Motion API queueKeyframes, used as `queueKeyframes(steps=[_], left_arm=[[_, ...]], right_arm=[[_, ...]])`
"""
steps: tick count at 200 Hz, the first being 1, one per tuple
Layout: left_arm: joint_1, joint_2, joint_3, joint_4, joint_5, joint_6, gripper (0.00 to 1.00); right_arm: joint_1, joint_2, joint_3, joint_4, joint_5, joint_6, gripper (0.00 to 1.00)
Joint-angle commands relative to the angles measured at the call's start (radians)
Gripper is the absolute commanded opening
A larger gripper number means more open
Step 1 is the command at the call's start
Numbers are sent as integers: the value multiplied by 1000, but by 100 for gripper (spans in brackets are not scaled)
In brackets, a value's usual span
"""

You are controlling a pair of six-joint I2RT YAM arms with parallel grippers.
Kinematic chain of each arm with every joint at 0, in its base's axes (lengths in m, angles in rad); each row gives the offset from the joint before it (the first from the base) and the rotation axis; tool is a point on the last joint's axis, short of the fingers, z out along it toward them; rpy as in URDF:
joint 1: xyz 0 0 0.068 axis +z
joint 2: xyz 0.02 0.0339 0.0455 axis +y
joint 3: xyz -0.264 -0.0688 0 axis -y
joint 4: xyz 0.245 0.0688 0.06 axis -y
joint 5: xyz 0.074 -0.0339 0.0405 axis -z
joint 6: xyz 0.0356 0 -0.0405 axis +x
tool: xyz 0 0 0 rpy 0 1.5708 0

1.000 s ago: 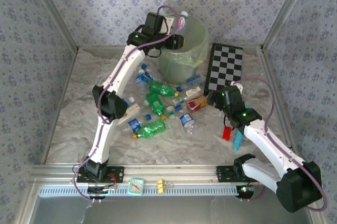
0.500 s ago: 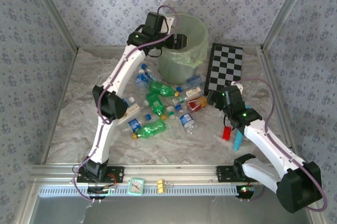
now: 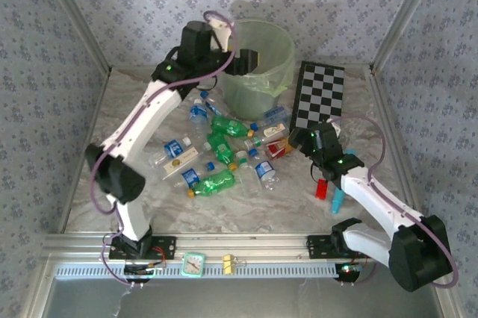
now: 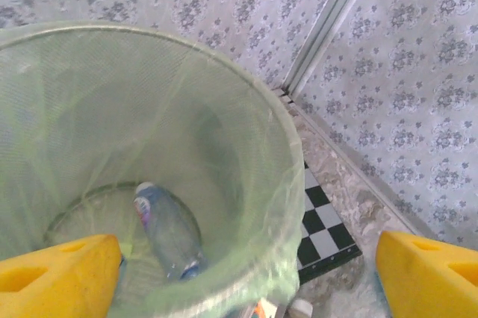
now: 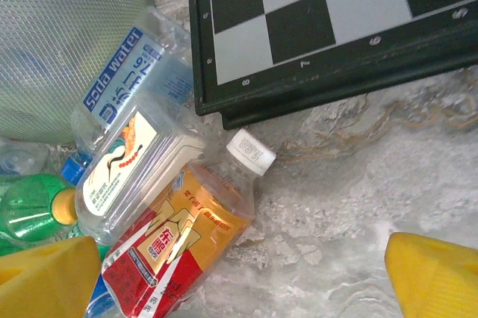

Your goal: Put the plastic bottles in the bin

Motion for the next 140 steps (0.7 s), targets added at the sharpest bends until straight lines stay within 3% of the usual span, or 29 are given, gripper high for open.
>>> queueKeyframes(steps=[1, 19, 67, 140], left_arm=[[2, -141, -227, 249, -122, 22, 91], [3, -264, -446, 378, -210, 27, 100], [6, -475, -834, 501, -379, -45, 100], [8, -609, -1208, 523, -543, -393, 100]], right_arm=[[11, 42, -11, 64, -30, 92, 100], [35, 76, -6, 82, -12, 111, 100], [81, 173, 22, 116, -11, 176, 100], [97, 314, 82, 157, 1, 243, 100]])
